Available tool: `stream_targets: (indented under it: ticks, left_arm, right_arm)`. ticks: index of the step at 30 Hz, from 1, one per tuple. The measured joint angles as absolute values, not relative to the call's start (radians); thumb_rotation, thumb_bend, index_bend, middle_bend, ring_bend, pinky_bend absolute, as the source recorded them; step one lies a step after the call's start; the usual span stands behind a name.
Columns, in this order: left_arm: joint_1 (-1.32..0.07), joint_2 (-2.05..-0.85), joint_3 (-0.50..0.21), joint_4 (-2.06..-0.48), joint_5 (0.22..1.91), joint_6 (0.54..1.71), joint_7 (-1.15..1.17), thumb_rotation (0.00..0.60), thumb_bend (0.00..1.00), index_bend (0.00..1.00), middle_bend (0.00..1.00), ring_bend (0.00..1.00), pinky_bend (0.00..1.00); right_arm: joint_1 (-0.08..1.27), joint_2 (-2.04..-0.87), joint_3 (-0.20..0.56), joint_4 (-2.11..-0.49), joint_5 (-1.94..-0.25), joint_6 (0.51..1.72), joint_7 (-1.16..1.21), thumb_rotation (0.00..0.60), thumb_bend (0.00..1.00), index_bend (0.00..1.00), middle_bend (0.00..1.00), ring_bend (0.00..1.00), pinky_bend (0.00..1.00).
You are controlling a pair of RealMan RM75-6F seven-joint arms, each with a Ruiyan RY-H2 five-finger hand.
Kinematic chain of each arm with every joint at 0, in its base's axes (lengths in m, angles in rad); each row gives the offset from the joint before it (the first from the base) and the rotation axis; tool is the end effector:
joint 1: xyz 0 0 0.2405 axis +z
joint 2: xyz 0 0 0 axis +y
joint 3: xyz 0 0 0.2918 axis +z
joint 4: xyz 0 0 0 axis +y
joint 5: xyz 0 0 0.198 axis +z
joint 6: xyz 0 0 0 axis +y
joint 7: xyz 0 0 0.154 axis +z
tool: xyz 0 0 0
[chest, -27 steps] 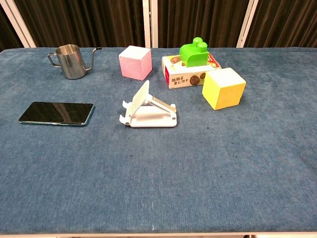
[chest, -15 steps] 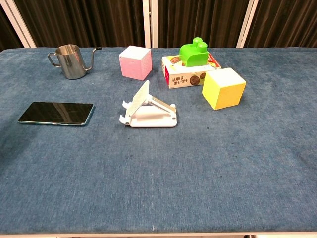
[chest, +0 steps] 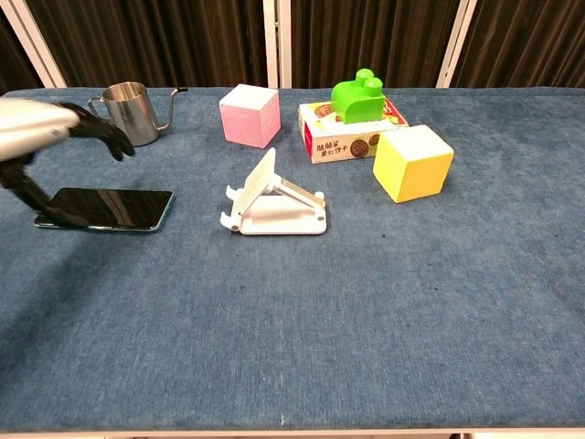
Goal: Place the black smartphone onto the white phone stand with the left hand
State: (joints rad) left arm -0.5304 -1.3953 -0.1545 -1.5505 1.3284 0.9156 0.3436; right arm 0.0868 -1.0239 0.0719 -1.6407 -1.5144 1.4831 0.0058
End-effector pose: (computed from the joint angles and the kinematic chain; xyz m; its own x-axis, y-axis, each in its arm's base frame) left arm -0.2364 0.3264 0.0323 0.5599 0.2697 0.7834 0.8070 -0.3915 -0.4420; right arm -0.3321 -0.1975 0.2182 0.4494 0.0235 0.8930 -0.8927 -0.0262 0.4499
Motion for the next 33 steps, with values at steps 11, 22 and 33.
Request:
stream_targets:
  ticks: [11, 22, 33]
  left_arm:
    - [-0.642, -1.483, -0.161, -1.465, 1.056, 0.814, 0.51, 0.6, 0.06, 0.23, 0.2, 0.08, 0.02]
    - [-0.689, -1.514, -0.125, -1.437, 0.942, 0.825, 0.584, 0.6, 0.08, 0.24, 0.19, 0.07, 0.02]
    - [-0.69, -1.531, -0.11, -1.408, 0.965, 0.851, 0.506, 0.6, 0.13, 0.48, 0.3, 0.15, 0.03]
  right_arm:
    - [0.091, -1.034, 0.075, -1.621, -1.489, 1.461, 0.02, 0.6, 0.13, 0.0, 0.04, 0.0, 0.04]
    - [0.084, -1.042, 0.072, -1.609, -1.485, 1.466, 0.034, 0.6, 0.13, 0.0, 0.04, 0.0, 0.04]
    - [0.078, -1.045, 0.07, -1.604, -1.484, 1.469, 0.044, 0.6, 0.13, 0.0, 0.04, 0.0, 0.04]
